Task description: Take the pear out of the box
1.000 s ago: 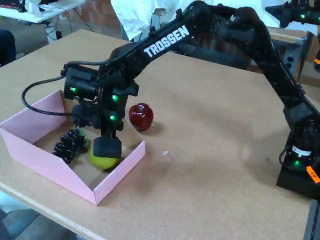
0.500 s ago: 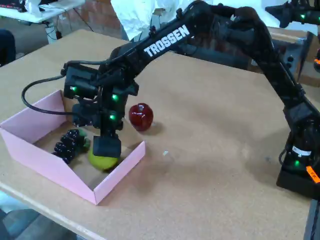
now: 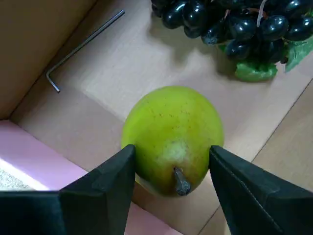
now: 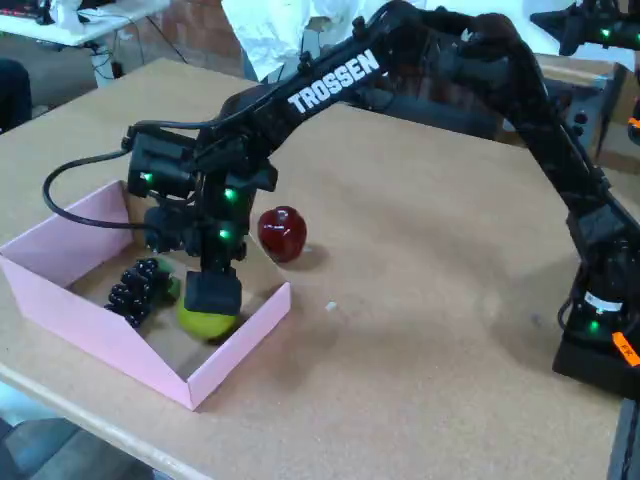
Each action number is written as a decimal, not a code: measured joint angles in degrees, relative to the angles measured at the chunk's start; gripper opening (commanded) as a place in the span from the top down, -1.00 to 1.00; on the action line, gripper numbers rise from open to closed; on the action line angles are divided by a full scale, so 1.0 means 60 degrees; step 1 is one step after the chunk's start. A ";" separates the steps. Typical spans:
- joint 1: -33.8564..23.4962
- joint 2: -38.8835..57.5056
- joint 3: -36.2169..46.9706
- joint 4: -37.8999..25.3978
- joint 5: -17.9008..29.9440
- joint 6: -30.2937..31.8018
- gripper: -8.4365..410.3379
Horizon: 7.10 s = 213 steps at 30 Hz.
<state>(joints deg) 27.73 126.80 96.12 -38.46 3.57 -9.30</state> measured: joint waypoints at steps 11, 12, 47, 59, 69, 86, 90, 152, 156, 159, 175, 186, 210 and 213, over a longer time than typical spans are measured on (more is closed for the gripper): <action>0.0015 -0.0164 0.0557 -0.0670 0.0051 0.0004 0.52; 0.0015 -0.0200 0.0594 -0.0750 0.0073 0.0004 0.52; 0.0882 -0.1741 0.0630 -0.3326 0.0361 0.1115 0.52; 0.1508 -0.2626 -0.0379 -0.3650 0.0386 0.1934 0.52; 0.1887 -0.4721 -0.3883 -0.1690 0.0382 0.2841 0.52; 0.2412 -0.5690 -0.6448 -0.0240 0.0120 0.3472 0.52; 0.2452 -0.5690 -0.6805 0.0219 0.0073 0.3544 0.52; 0.2535 -0.5431 -0.7675 0.1235 0.0015 0.3963 0.03; 0.2535 -0.5431 -0.7675 0.1239 -0.0004 0.3945 -0.14; 0.2535 -0.5431 -0.7675 0.1249 -0.0007 0.3865 -0.22; 0.2532 -0.5442 -0.7668 0.1220 -0.0142 0.3752 -0.32; 0.2535 -0.5504 -0.6597 -0.0106 -0.0168 0.3799 -0.32; 0.2605 -0.5708 -0.3107 -0.5100 -0.0164 0.3818 0.08; 0.2663 -0.5934 -0.3104 -0.5169 -0.0164 0.3821 0.39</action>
<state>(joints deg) 43.70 91.20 77.49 -69.47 2.59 13.63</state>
